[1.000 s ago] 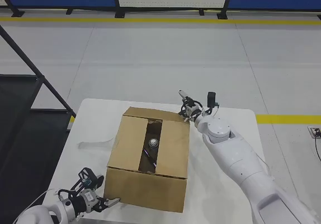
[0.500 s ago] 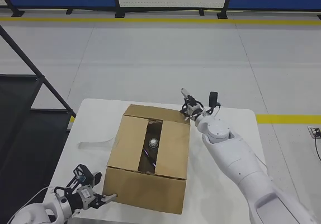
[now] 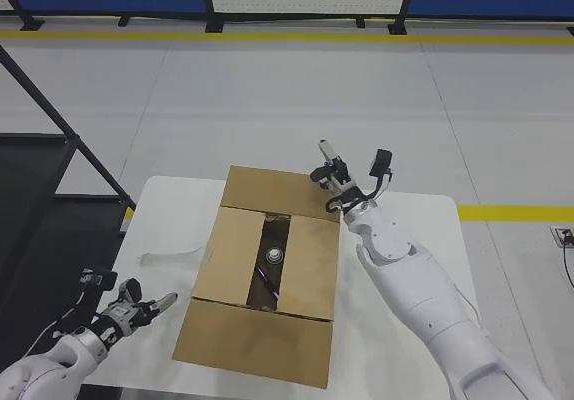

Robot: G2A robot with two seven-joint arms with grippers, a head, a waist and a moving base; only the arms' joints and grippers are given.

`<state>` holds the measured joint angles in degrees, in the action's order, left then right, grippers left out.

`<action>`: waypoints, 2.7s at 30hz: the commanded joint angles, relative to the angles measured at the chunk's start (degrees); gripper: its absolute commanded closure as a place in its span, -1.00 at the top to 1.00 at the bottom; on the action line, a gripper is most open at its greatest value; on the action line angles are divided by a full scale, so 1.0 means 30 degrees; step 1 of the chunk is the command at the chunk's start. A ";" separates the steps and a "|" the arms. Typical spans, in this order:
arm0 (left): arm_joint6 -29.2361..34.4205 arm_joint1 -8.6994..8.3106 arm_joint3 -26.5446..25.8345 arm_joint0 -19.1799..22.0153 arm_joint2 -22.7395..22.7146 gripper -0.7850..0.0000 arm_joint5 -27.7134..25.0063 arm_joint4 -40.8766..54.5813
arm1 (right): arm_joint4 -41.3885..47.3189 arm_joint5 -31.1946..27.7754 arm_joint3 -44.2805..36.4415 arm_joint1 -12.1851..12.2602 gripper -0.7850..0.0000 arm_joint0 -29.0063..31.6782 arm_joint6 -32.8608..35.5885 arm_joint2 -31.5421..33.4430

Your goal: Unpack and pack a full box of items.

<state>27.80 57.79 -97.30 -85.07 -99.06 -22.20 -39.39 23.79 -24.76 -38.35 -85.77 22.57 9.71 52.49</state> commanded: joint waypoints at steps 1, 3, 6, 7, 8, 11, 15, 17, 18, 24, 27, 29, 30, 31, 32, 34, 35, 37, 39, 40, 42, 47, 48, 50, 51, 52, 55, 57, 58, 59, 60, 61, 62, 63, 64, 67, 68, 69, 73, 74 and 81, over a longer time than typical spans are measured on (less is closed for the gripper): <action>0.0002 -0.0004 -0.0008 -0.0025 -0.0023 1.00 -0.0189 0.0021 | -0.0001 -0.0001 -0.0006 0.0000 1.00 0.0001 0.0004 0.0001; 0.0002 -0.0004 -0.0008 -0.0025 -0.0023 1.00 -0.0189 0.0021 | -0.0001 -0.0001 -0.0006 0.0000 1.00 0.0001 0.0004 0.0001; 0.0022 0.0004 0.0048 -0.0051 0.0041 1.00 -0.0036 -0.0035 | -0.0280 -0.0493 -0.0770 0.0099 1.00 0.0749 0.1184 0.0059; 0.0189 0.0019 0.0113 0.0027 0.0215 1.00 0.0350 -0.0123 | -0.1066 -0.0898 -0.0939 0.0203 1.00 0.0845 0.1529 0.0048; 0.0316 0.0043 0.0154 0.0209 0.0429 1.00 0.0736 -0.0080 | -0.1744 -0.1192 -0.1187 0.0291 1.00 0.0982 0.1887 0.0025; 0.0463 0.0103 0.0326 0.0821 0.1169 1.00 0.1518 -0.0534 | -0.2446 -0.1795 -0.2299 0.0575 1.00 0.1523 0.4523 0.0135; 0.0301 0.0209 0.0615 0.1521 0.2235 1.00 0.2029 -0.1038 | -0.1982 -0.1489 -0.3660 0.1006 1.00 0.2215 0.8895 0.0602; 0.0111 0.0263 0.0782 0.1781 0.2680 1.00 0.2380 -0.1395 | -0.1945 -0.1176 -0.3716 0.1092 1.00 0.2240 0.9149 0.0806; 0.0048 0.0291 0.0836 0.1864 0.2903 1.00 0.2425 -0.1457 | -0.1945 -0.1176 -0.3716 0.1092 1.00 0.2240 0.9149 0.0806; -0.0192 0.0367 0.0959 0.2005 0.3652 1.00 0.2290 -0.1903 | -0.2165 -0.0941 -0.3932 0.1090 1.00 0.2415 0.9012 0.0740; -0.0298 0.0379 0.0882 0.1911 0.3741 1.00 0.2169 -0.1920 | -0.2207 0.0817 -0.4338 0.1049 1.00 0.2443 1.0642 0.0326; -0.0362 0.0383 0.0780 0.1803 0.3763 1.00 0.2105 -0.1905 | -0.2099 0.1916 -0.4226 0.0989 1.00 0.2135 1.1732 0.0104; -0.0377 0.0383 0.0709 0.1741 0.3768 1.00 0.2036 -0.1890 | -0.1993 0.2285 -0.4147 0.0941 1.00 0.1996 1.2294 -0.0034; -0.0403 0.0381 0.0643 0.1668 0.3764 1.00 0.1971 -0.1889 | -0.1970 0.2536 -0.4029 0.0892 1.00 0.1835 1.2741 -0.0166; -0.0430 0.0380 0.0572 0.1598 0.3752 1.00 0.1951 -0.1912 | -0.1976 0.2759 -0.3892 0.0837 1.00 0.1675 1.3159 -0.0317; -0.0482 0.0379 0.0420 0.1471 0.3756 1.00 0.1905 -0.1967 | -0.1869 0.2941 -0.3630 0.0705 1.00 0.1391 1.3673 -0.0558; -0.0513 0.0381 0.0352 0.1414 0.3764 1.00 0.1889 -0.1974 | -0.1847 0.3054 -0.3481 0.0633 1.00 0.1252 1.3848 -0.0689; -0.0520 0.0384 0.0220 0.1317 0.3797 1.00 0.1852 -0.2006 | -0.2072 0.3453 -0.3079 0.0492 1.00 0.0893 1.3984 -0.0982; -0.0550 0.0386 0.0067 0.1225 0.3829 1.00 0.1845 -0.2082 | -0.2284 0.3900 -0.2694 0.0337 1.00 0.0570 1.3838 -0.1247; -0.0573 0.0387 -0.0018 0.1176 0.3839 1.00 0.1802 -0.2095 | -0.2340 0.4038 -0.2536 0.0262 1.00 0.0433 1.3865 -0.1367; -0.0597 0.0383 -0.0158 0.1070 0.3835 1.00 0.1731 -0.2172 | -0.2629 0.4303 -0.2201 0.0127 1.00 0.0129 1.3784 -0.1605; -0.0683 0.0370 -0.0394 0.0824 0.3757 1.00 0.1571 -0.2276 | -0.3563 0.5278 -0.1465 -0.0222 1.00 -0.0522 1.3025 -0.2201; -0.0741 0.0370 -0.0396 0.0789 0.3708 1.00 0.1588 -0.2253 | -0.3673 0.5419 -0.1367 -0.0291 1.00 -0.0608 1.2857 -0.2287; -0.0871 0.0365 -0.0380 0.0714 0.3570 1.00 0.1594 -0.2176 | -0.3698 0.5514 -0.1155 -0.0406 1.00 -0.0727 1.2818 -0.2377; -0.0922 0.0360 -0.0368 0.0668 0.3485 1.00 0.1583 -0.2127 | -0.3725 0.5620 -0.1009 -0.0455 1.00 -0.0813 1.2819 -0.2409; -0.0994 0.0356 -0.0352 0.0614 0.3380 1.00 0.1587 -0.2049 | -0.3647 0.5660 -0.0902 -0.0511 1.00 -0.0865 1.2992 -0.2442; -0.1268 0.0339 -0.0369 0.0400 0.3001 1.00 0.1481 -0.1715 | -0.3348 0.5599 -0.0431 -0.0689 1.00 -0.1046 1.3314 -0.2484; -0.1412 0.0318 -0.0422 0.0215 0.2702 1.00 0.1350 -0.1525 | -0.2869 0.5329 -0.0037 -0.0826 1.00 -0.1147 1.3576 -0.2428; -0.1474 0.0308 -0.0451 0.0115 0.2548 1.00 0.1311 -0.1440 | -0.2652 0.5171 0.0168 -0.0905 1.00 -0.1193 1.3573 -0.2406; -0.1511 0.0297 -0.0496 0.0014 0.2400 1.00 0.1268 -0.1367 | -0.2567 0.5053 0.0357 -0.0991 1.00 -0.1257 1.3590 -0.2449; -0.1549 0.0286 -0.0558 -0.0087 0.2255 1.00 0.1198 -0.1273 | -0.2448 0.4903 0.0518 -0.1082 1.00 -0.1315 1.3620 -0.2487; -0.1587 0.0276 -0.0627 -0.0201 0.2117 1.00 0.1121 -0.1185 | -0.2282 0.4767 0.0694 -0.1173 1.00 -0.1367 1.3669 -0.2507; -0.1637 0.0265 -0.0712 -0.0318 0.1982 1.00 0.1044 -0.1144 | -0.2132 0.4647 0.0881 -0.1260 1.00 -0.1431 1.3704 -0.2519; -0.1691 0.0255 -0.0806 -0.0441 0.1852 1.00 0.0986 -0.1115 | -0.1969 0.4534 0.1068 -0.1343 1.00 -0.1497 1.3714 -0.2515; -0.1720 0.0246 -0.0908 -0.0567 0.1738 1.00 0.0905 -0.1069 | -0.1789 0.4380 0.1224 -0.1422 1.00 -0.1564 1.3673 -0.2486; -0.1888 0.0226 -0.1258 -0.0925 0.1409 1.00 0.0760 -0.0981 | -0.1133 0.3734 0.1613 -0.1604 1.00 -0.1723 1.3956 -0.2306; -0.1948 0.0221 -0.1396 -0.1050 0.1309 1.00 0.0700 -0.0948 | -0.0956 0.3524 0.1742 -0.1644 1.00 -0.1789 1.4041 -0.2226; -0.2033 0.0217 -0.1554 -0.1177 0.1203 1.00 0.0650 -0.0935 | -0.0754 0.3316 0.1833 -0.1687 1.00 -0.1821 1.4144 -0.2150; -0.2545 0.0213 -0.2225 -0.1736 0.0755 1.00 0.0526 -0.0896 | -0.0166 0.2718 0.2092 -0.1859 1.00 -0.1923 1.4591 -0.1960; -0.2617 0.0212 -0.2405 -0.1905 0.0648 1.00 0.0447 -0.0823 | -0.0122 0.2676 0.2163 -0.1902 1.00 -0.1975 1.4685 -0.1953; -0.3186 0.0151 -0.4099 -0.3224 -0.0131 1.00 -0.0884 -0.1517 | 0.0315 0.2273 0.2417 -0.2267 1.00 -0.2317 1.5183 -0.1922</action>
<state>18.57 58.27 -108.87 -94.09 -99.16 -24.24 -43.26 24.51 -17.72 -31.19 -92.43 15.76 55.09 46.69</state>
